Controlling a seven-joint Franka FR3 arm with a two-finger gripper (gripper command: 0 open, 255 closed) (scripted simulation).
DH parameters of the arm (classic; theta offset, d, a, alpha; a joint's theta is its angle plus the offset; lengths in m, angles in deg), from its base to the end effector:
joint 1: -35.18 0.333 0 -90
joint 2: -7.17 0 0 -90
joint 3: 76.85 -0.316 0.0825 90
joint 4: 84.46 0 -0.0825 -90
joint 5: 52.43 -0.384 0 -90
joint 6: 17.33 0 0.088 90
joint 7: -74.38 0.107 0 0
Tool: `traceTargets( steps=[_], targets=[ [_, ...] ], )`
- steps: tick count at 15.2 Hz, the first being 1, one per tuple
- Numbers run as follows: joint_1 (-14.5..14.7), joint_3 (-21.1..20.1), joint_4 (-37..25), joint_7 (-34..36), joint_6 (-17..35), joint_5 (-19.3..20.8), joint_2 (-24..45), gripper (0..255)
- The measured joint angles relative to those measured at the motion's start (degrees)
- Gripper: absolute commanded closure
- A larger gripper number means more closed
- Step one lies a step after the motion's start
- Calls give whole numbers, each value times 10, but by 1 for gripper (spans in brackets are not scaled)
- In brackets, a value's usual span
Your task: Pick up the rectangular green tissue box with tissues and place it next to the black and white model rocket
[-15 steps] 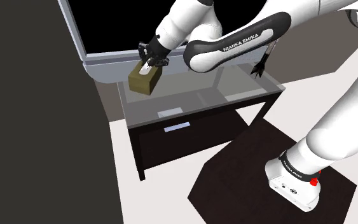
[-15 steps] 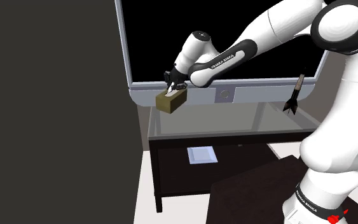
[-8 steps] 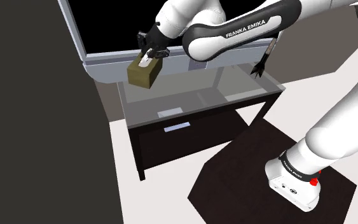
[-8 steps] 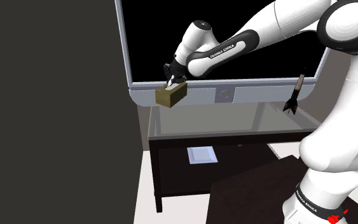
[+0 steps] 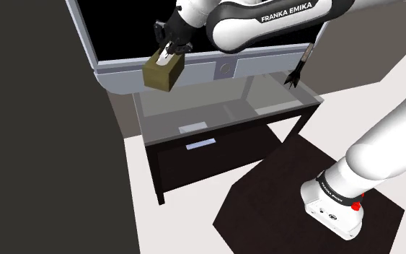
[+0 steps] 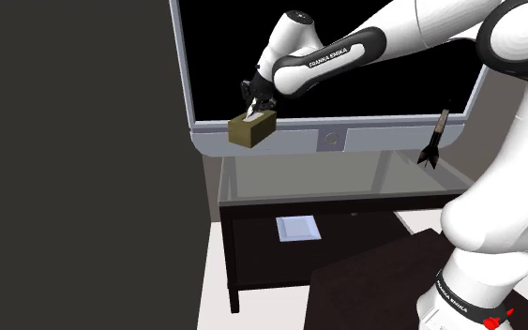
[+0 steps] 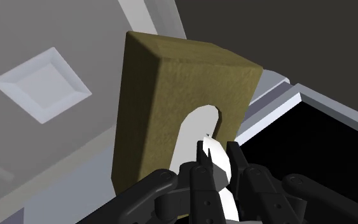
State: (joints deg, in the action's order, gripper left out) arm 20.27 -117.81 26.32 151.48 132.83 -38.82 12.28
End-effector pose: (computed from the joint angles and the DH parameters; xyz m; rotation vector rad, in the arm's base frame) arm 0.5605 0.2664 0.5210 -2.4734 0.9641 -0.6610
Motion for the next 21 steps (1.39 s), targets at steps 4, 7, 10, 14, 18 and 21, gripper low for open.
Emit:
traceTargets(
  steps=[4,7,10,14,18,21],
  targets=[
    [-2,-3,-23,-14,-29,-18,-8,255],
    [-4,-5,-38,-25,-50,-32,-17,255],
    [-5,-6,-58,-31,-70,-38,-19,255],
    [-6,-7,-85,-41,-101,-50,-25,255],
    [-4,-8,-118,-43,-133,-50,-23,255],
    [-3,-9,-141,-45,-155,-52,-22,255]
  ],
)
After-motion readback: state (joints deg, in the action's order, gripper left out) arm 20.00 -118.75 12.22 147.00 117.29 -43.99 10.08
